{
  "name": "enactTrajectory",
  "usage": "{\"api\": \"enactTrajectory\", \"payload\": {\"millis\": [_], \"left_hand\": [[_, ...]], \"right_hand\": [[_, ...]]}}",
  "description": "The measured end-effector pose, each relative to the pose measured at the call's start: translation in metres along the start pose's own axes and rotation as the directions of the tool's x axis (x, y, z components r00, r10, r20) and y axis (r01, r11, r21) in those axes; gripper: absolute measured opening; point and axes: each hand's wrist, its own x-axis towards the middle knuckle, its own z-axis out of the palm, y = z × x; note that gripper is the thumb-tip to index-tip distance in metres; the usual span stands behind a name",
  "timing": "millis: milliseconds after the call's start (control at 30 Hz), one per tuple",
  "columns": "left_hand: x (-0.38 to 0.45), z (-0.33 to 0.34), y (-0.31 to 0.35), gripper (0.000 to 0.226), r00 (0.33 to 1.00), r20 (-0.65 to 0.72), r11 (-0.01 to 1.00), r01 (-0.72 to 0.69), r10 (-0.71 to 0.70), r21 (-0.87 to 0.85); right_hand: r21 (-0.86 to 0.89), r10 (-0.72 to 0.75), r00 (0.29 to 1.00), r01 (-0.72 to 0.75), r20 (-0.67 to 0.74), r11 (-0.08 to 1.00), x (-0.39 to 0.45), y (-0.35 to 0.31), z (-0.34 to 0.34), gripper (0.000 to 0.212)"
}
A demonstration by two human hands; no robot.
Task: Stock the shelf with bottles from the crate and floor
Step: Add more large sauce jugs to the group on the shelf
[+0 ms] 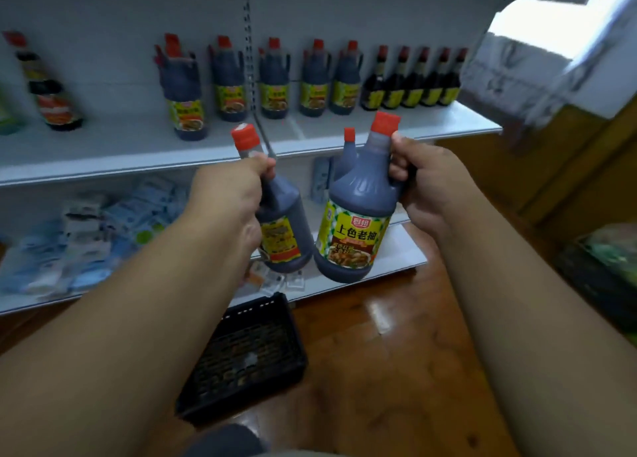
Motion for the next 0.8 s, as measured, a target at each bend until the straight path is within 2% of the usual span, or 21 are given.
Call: {"api": "enactTrajectory", "payload": {"millis": [100,200,467,667,800], "left_hand": [[0.014,0.045,-0.007,0.013,1.000,0.021,0.998,-0.024,0.023,0.050],[0.035,0.080,-0.014,0.017,0.997,0.059,0.996,-0.056,0.052,0.067],[0.087,0.162,-0.005,0.017,0.992,0.115,0.998,-0.056,0.051,0.038],[0.128,0.199,0.001,0.017,0.996,0.074,0.998,-0.059,0.056,0.030],[0.160,0.223,-0.003,0.016,0.998,-0.002,0.996,-0.064,0.064,0.062]], "right_hand": [[0.081,0.002,0.999,0.002,-0.047,0.997,0.014,-0.005,-0.036,0.039],[0.117,-0.003,0.997,0.012,-0.080,0.993,0.037,-0.010,-0.064,0.039],[-0.045,-0.061,0.986,0.055,-0.152,0.997,0.109,-0.032,-0.104,0.040],[-0.064,-0.035,0.994,0.028,-0.103,0.998,0.182,-0.029,-0.117,0.041],[-0.073,-0.004,1.000,0.005,0.011,0.997,0.248,-0.020,-0.123,0.041]]}}
